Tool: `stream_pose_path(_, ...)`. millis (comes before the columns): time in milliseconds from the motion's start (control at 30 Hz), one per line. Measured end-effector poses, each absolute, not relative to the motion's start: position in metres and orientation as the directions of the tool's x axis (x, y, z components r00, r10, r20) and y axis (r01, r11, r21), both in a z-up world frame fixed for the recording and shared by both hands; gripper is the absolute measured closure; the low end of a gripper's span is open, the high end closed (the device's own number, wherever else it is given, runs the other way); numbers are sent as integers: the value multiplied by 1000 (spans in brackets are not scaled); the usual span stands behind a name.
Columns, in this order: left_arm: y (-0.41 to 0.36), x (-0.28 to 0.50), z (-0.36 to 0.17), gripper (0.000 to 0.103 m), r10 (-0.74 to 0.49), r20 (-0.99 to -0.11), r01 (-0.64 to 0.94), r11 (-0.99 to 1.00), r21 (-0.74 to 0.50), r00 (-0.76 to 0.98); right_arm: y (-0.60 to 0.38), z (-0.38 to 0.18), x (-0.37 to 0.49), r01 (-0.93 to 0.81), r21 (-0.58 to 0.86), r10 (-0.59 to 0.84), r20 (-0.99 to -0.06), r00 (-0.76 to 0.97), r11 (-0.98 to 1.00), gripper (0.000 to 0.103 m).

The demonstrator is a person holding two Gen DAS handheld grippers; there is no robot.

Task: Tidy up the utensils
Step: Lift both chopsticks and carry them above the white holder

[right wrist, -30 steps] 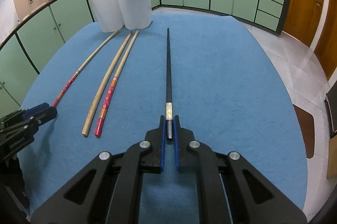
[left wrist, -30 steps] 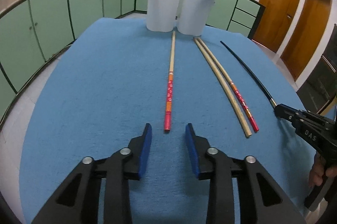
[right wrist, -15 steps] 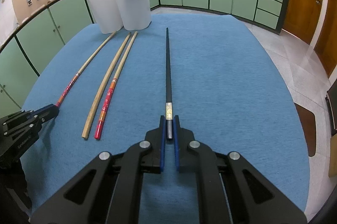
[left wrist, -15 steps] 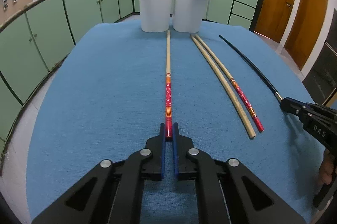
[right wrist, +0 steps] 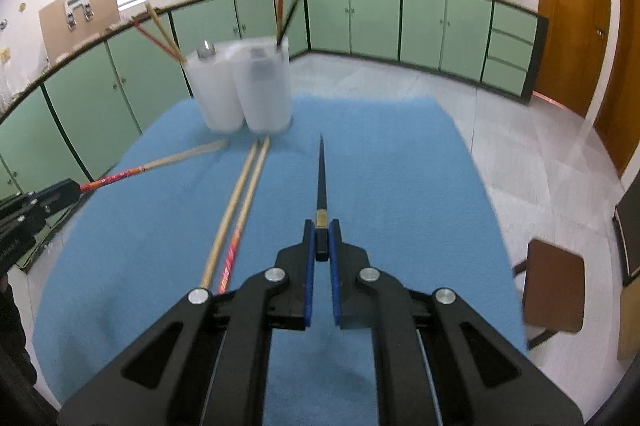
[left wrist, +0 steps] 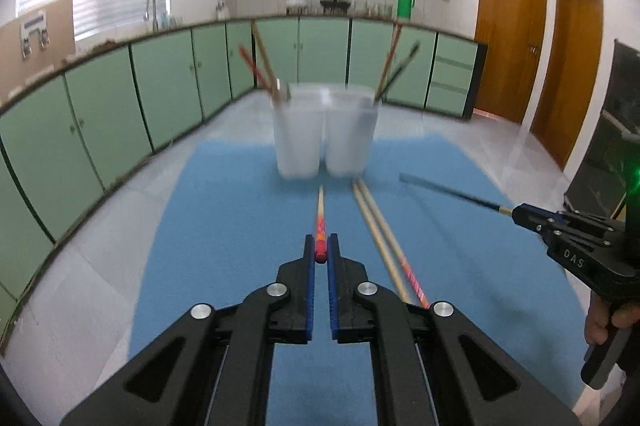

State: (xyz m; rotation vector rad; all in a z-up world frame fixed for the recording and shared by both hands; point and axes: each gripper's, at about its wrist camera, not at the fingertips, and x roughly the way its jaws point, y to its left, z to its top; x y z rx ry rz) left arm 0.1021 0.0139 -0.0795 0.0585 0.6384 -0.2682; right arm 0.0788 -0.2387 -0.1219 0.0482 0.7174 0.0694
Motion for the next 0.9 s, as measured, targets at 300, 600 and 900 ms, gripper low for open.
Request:
stream_pose_path(300,11,120,-20,97,-272,-497,305,952,-15,824,-241,-46,102,-122,93,154,-604,782,988,97)
stream_pose_path(600,-2,153,-4,97,-318,-492,359,933,-11,810,-239,-6,148,-208,141,249,-645,722,968,97)
stream_pose_path(900,-5,182,18,98,-349,-477,395,919,-4,807,-228,28,175,-267,115,278,-633,722,957,97)
